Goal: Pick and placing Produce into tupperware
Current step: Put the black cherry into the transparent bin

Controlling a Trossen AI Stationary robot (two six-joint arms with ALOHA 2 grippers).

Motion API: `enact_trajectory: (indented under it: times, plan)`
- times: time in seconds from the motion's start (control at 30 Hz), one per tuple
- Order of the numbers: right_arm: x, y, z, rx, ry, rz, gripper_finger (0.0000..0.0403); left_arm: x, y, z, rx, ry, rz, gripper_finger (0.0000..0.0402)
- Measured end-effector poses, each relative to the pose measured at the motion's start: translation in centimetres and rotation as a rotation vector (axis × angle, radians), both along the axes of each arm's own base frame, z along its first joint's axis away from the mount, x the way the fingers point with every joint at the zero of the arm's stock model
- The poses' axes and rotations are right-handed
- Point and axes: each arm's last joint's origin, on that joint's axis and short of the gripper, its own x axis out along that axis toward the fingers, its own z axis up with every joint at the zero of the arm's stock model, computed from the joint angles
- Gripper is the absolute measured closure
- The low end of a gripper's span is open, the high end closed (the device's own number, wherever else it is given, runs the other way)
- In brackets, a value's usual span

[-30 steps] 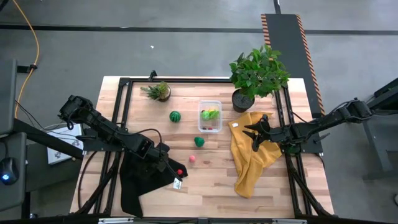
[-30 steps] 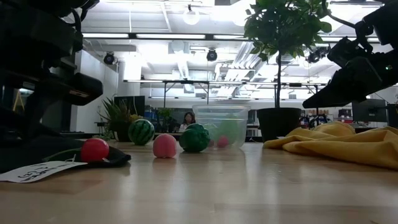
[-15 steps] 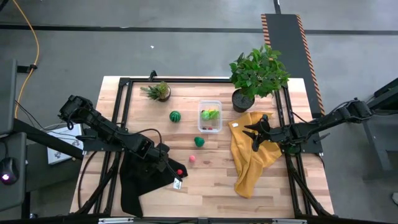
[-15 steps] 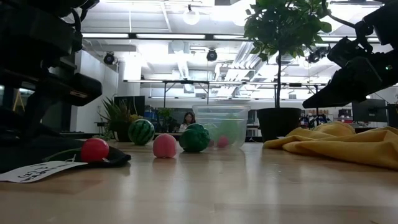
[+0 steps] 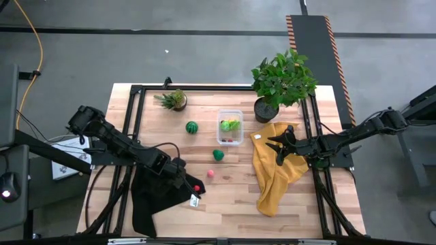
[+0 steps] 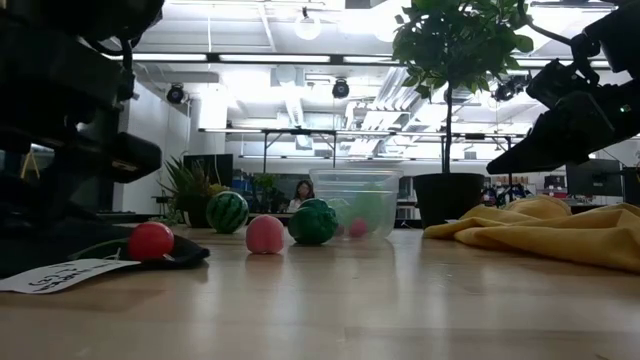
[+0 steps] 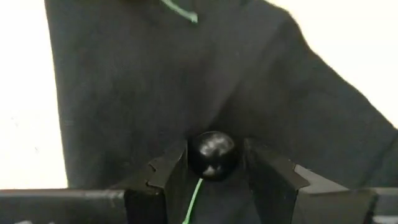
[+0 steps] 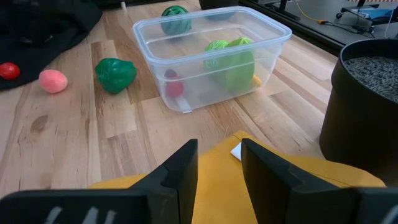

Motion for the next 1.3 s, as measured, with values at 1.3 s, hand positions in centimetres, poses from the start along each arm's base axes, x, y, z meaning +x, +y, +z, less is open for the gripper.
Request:
enact_trajectory:
  times: [1.3]
  plan:
    - [-0.1,0.0,-0.1,-0.003,0.013,0.0,0.0289,2.4,-0.5,3.7,0.08,-0.084,-0.024,0.0289]
